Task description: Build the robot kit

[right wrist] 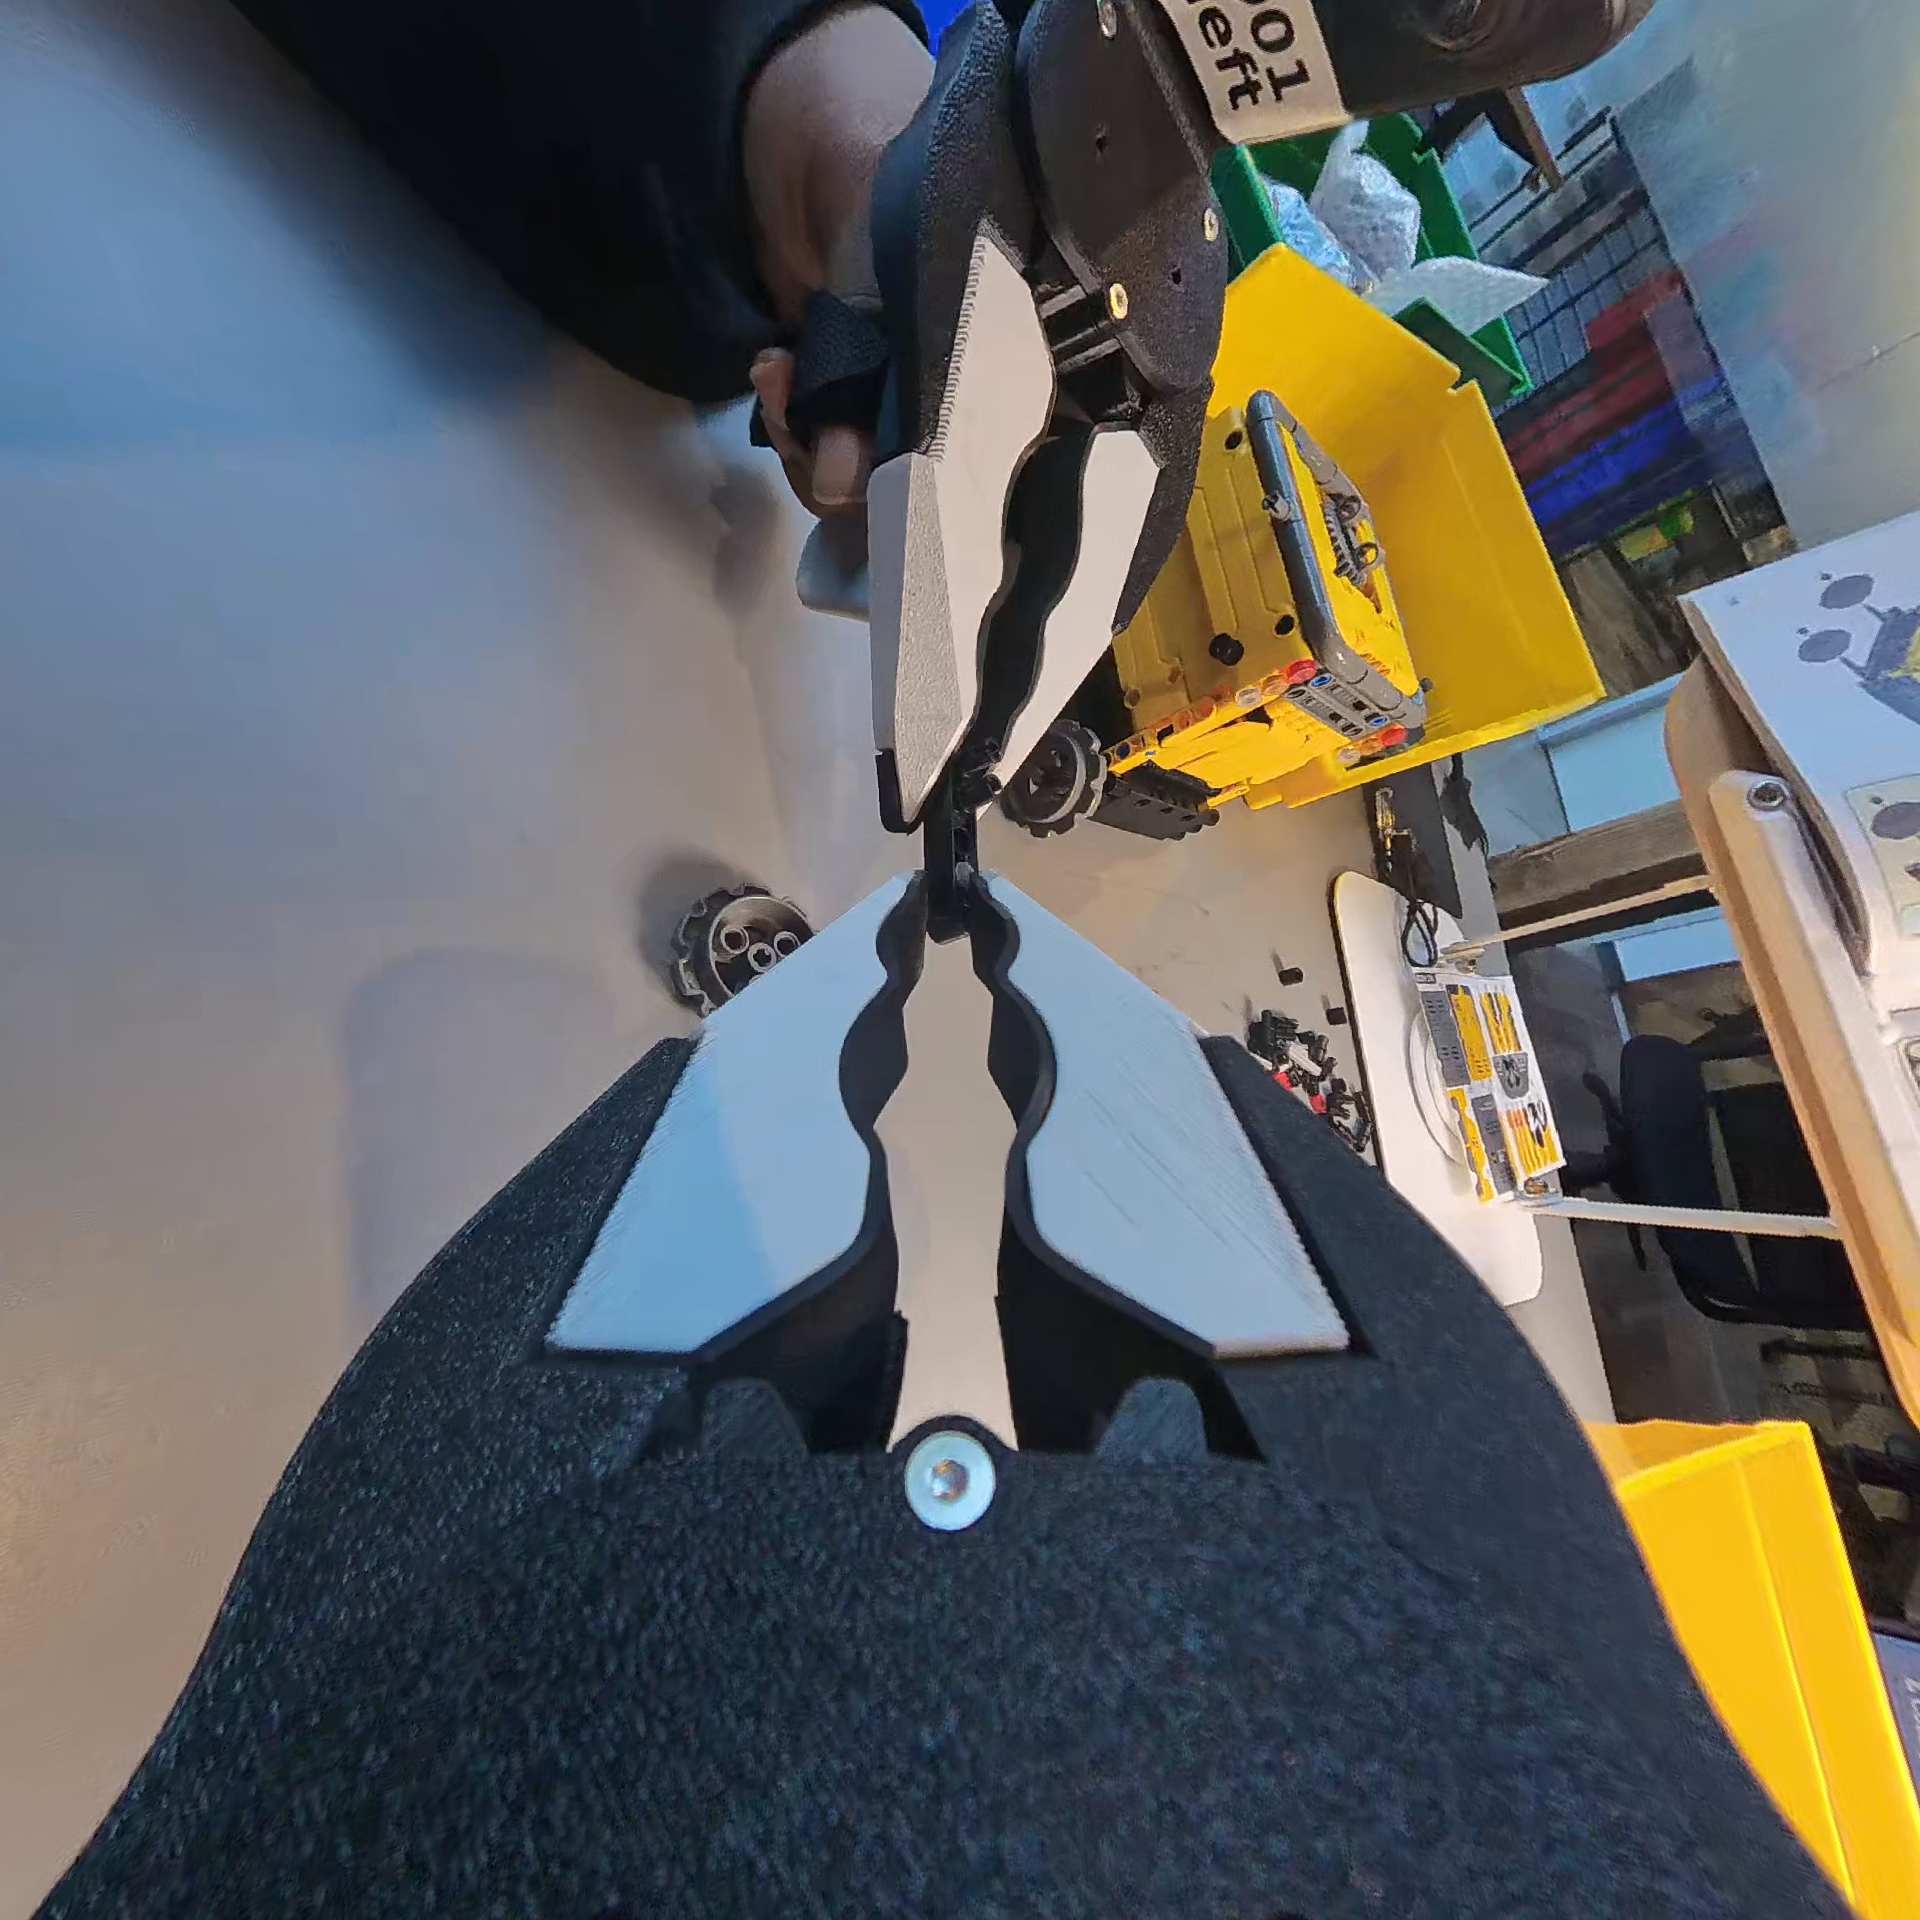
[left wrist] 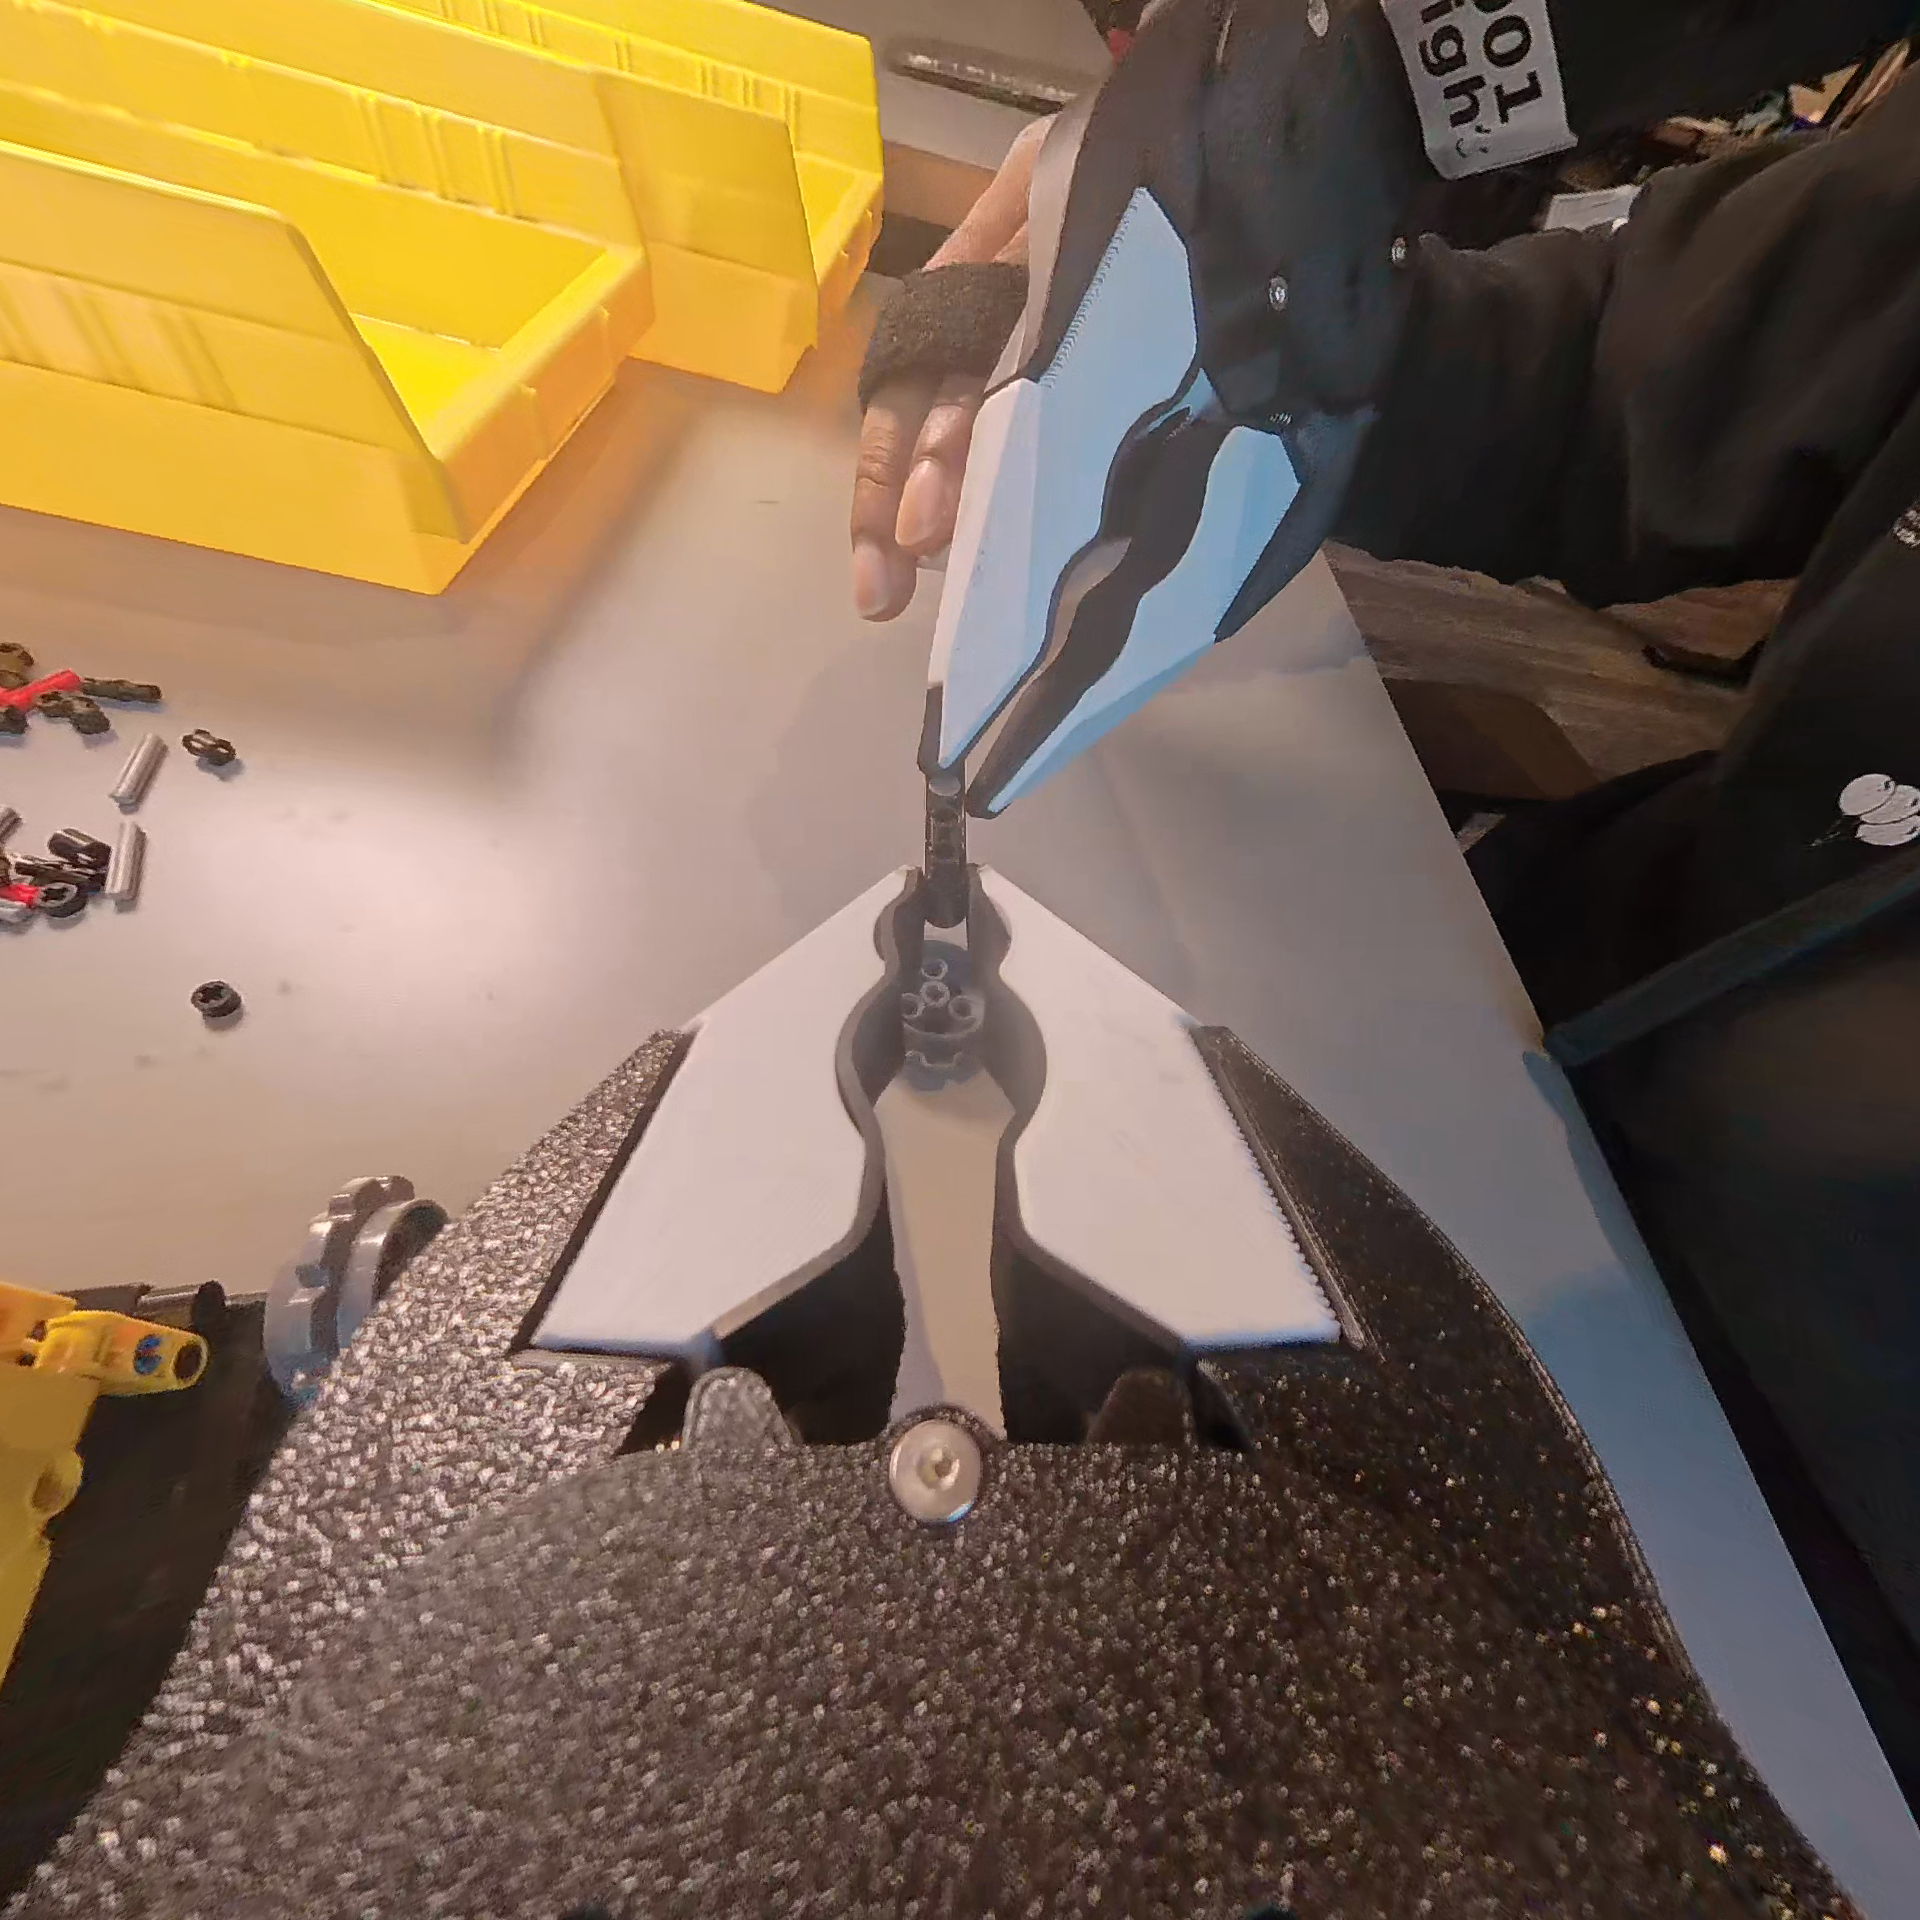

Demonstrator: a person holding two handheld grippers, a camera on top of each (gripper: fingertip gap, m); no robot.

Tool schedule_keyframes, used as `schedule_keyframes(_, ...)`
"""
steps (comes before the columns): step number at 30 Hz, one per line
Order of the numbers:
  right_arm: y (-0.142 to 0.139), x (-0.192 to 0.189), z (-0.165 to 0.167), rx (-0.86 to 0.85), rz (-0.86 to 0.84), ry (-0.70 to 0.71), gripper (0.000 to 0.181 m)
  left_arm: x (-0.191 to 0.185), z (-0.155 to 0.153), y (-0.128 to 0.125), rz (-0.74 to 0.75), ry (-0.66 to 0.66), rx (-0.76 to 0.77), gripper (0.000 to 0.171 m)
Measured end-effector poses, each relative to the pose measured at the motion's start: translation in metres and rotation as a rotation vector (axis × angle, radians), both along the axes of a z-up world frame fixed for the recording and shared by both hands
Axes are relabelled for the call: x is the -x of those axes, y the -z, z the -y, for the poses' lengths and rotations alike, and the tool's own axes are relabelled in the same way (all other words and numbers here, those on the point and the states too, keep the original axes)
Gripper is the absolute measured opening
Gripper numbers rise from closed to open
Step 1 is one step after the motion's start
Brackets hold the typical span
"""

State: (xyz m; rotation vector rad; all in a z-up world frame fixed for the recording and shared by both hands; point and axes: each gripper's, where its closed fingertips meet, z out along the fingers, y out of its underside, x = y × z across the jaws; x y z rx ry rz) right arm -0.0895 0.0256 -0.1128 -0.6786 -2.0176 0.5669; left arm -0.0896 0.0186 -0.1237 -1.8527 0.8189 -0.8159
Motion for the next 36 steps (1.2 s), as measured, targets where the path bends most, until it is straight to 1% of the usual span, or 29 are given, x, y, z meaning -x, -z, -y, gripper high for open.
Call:
schedule_keyframes(10, 0.013, -0.004, 0.003, -0.118, 0.052, -0.047, 0.008, -0.004, 0.003, 0.012, -0.028, 0.035, 0.039, 0.005)
schedule_keyframes(16, 0.029, -0.004, 0.004, -0.191, 0.084, -0.05, 0.008, -0.003, 0.004, 0.028, -0.108, 0.05, 0.064, 0.005)
schedule_keyframes(22, 0.035, -0.003, 0.004, -0.251, 0.084, -0.045, 0.008, -0.002, 0.004, 0.033, -0.152, 0.057, 0.056, 0.005)
schedule_keyframes(36, 0.04, -0.005, 0.005, -0.287, 0.105, -0.062, 0.007, -0.003, 0.005, 0.041, -0.26, 0.053, 0.02, 0.005)
